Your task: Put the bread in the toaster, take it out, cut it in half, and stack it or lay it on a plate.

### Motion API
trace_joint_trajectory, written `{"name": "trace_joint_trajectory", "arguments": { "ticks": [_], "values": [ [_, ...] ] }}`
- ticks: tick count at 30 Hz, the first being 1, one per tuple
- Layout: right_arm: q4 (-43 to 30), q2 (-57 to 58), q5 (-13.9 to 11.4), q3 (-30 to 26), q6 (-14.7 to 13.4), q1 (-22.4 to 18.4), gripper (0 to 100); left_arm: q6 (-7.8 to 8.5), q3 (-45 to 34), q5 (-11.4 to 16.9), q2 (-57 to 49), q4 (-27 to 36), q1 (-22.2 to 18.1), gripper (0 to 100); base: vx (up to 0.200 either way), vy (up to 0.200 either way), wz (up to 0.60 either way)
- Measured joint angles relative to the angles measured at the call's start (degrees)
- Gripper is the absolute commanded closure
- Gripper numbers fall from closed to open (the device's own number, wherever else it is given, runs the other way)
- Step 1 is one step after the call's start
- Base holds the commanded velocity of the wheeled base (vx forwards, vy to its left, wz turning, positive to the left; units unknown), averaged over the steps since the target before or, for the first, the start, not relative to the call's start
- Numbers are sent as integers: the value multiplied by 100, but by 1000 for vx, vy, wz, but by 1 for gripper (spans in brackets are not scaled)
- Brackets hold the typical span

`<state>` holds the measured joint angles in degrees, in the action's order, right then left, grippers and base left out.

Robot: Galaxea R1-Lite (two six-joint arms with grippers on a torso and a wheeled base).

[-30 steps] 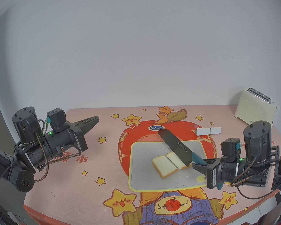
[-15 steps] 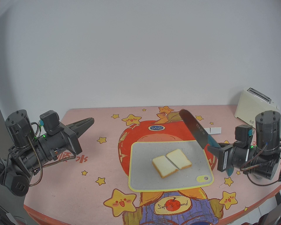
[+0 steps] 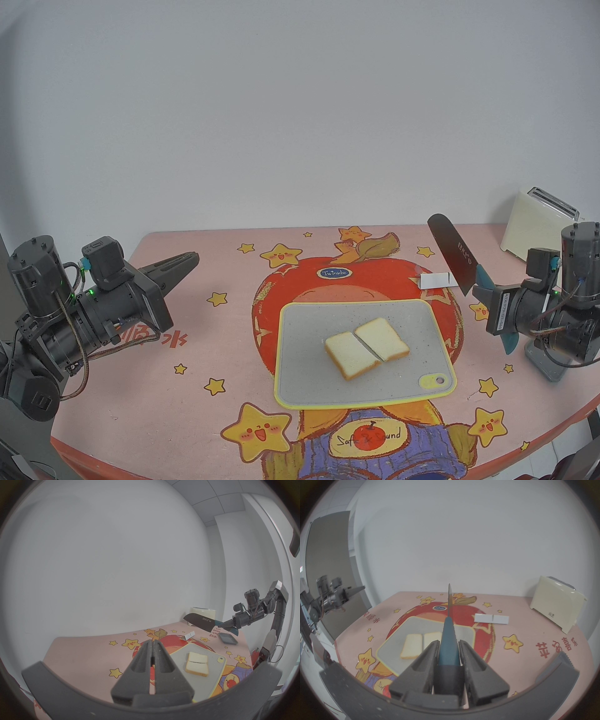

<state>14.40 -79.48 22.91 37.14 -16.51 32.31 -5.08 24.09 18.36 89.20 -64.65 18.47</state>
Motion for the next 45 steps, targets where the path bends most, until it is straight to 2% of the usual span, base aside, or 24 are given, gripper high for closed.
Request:
{"name": "trace_joint_trajectory", "arguments": {
  "ticks": [5, 17, 21, 45],
  "values": [
    [44, -218, -33, -13, -16, -223, 100, 104, -89, 0, 77, -6, -4, 100, 0, 0, 0],
    [46, -528, -123, -52, -16, -577, 100, 117, -130, 0, 162, -9, -1, 100, 0, 0, 0],
    [44, -550, -250, -71, -11, -610, 100, 121, -138, 0, 168, -9, 0, 100, 0, 0, 0],
    [22, -631, -271, -121, 4, -653, 100, 115, -196, 11, 201, -11, 7, 100, 0, 0, 0]
  ]
}}
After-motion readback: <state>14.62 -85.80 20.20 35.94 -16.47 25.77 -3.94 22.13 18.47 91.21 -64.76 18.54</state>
